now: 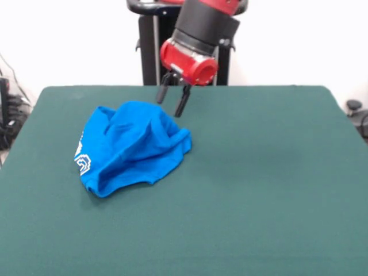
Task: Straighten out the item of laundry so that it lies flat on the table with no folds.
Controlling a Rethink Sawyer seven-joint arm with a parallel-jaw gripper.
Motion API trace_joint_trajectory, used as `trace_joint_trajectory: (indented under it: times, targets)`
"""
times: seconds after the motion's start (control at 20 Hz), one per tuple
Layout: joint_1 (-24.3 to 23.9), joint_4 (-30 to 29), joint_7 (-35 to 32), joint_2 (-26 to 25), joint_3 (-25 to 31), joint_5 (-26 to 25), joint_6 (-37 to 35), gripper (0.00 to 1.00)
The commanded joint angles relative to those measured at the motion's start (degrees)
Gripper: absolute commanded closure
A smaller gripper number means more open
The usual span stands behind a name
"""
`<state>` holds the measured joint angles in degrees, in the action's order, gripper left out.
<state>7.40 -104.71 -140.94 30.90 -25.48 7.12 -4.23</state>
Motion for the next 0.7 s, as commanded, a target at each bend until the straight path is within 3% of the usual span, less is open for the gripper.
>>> trace_joint_trajectory:
  times: [0.05, 0.35, 0.7]
  targets:
    - [-0.6, 9.8, 6.0, -4.2, 5.0, -6.3, -9.3, 0.00]
    - [-0.6, 10.6, -0.2, -9.9, 5.7, -8.4, -1.8, 0.00]
    - [-0.9, 10.7, -1.8, -13.3, 6.7, -9.8, 2.4, 0.00]
